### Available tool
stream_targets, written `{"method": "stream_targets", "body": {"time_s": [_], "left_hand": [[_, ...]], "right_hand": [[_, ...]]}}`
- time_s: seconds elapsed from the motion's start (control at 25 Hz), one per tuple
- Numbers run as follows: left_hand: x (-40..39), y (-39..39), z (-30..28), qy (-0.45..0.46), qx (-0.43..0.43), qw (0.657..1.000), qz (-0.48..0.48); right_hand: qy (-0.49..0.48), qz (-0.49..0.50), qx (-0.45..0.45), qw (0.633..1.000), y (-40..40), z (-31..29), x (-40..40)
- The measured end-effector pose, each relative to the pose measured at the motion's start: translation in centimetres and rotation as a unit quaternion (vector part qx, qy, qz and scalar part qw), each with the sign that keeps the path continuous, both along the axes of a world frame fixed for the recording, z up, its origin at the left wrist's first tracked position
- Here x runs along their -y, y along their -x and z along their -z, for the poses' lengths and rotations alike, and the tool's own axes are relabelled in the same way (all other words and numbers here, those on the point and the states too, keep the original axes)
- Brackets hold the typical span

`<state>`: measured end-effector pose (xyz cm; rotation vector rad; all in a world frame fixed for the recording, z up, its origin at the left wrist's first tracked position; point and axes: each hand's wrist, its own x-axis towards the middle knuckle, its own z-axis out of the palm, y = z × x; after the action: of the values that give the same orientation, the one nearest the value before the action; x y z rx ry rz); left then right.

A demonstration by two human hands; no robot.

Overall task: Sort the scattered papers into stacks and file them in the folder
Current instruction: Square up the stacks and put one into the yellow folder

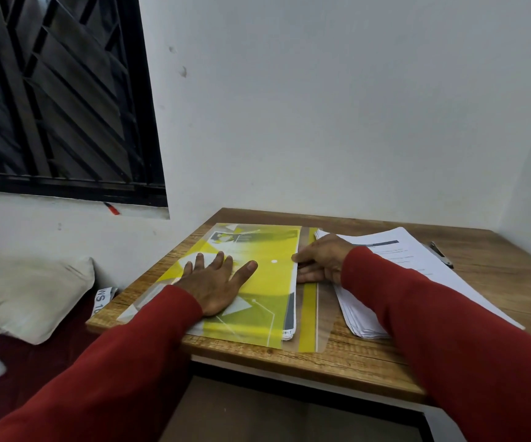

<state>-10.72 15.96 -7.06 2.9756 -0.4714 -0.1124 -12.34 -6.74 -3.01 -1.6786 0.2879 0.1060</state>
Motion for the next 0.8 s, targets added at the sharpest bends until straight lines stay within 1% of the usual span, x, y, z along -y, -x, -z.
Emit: {"method": "stream_targets", "body": {"time_s": [0.08,0.12,0.16,0.2,0.28,0.32,0.36,0.4,0.44,0.48,0.52,0.56,0.6,0.64,0.72,0.8], "left_hand": [[0.1,0.3,0.0,0.017,0.007,1.0,-0.007],[0.1,0.4,0.1,0.029,0.011,0.999,-0.01],[0.0,0.4,0.1,0.038,0.012,0.999,-0.01],[0.0,0.6,0.1,0.048,0.013,0.999,-0.007],[0.0,1.0,-0.2,0.08,0.044,0.996,0.006],[0.3,1.1,-0.5,0.096,0.076,0.992,0.022],[0.6,1.1,-0.8,0.108,0.104,0.988,0.046],[1.1,1.2,-1.1,0.113,0.107,0.985,0.072],[1.7,1.2,-1.5,0.114,0.087,0.985,0.098],[2.4,1.3,-1.7,0.113,0.057,0.985,0.116],[3.2,1.6,-1.9,0.101,0.033,0.986,0.126],[4.0,1.8,-1.8,0.079,0.026,0.988,0.13],[4.6,1.9,-1.6,0.06,0.035,0.989,0.128],[5.2,2.0,-1.6,0.051,0.063,0.989,0.122],[6.1,2.3,-1.7,0.045,0.107,0.988,0.101],[6.4,2.2,-1.9,0.035,0.107,0.99,0.082]], "right_hand": [[0.047,-0.037,0.005,0.998,0.6,-0.7,0.5],[0.069,-0.051,0.022,0.996,0.9,-1.2,1.0],[0.076,-0.058,0.051,0.994,1.3,-1.8,1.6],[0.06,-0.052,0.09,0.993,1.7,-2.4,2.4],[-0.014,-0.003,0.161,0.987,2.2,-3.6,4.9],[-0.031,0.03,0.186,0.982,2.5,-4.2,6.5],[-0.011,0.064,0.197,0.978,2.8,-4.5,8.4],[0.058,0.098,0.188,0.976,2.9,-4.5,10.7],[0.169,0.127,0.161,0.964,3.0,-4.1,13.3],[0.293,0.145,0.117,0.938,3.3,-3.5,15.7],[0.392,0.148,0.066,0.906,3.8,-2.8,17.8],[0.452,0.136,0.025,0.881,4.1,-1.8,19.4],[0.484,0.119,0.003,0.867,4.4,-1.0,20.3],[0.495,0.108,-0.002,0.862,4.6,-0.3,20.9],[0.493,0.112,0.008,0.862,4.5,0.4,21.4],[0.494,0.119,0.01,0.861,4.5,0.2,21.3]]}}
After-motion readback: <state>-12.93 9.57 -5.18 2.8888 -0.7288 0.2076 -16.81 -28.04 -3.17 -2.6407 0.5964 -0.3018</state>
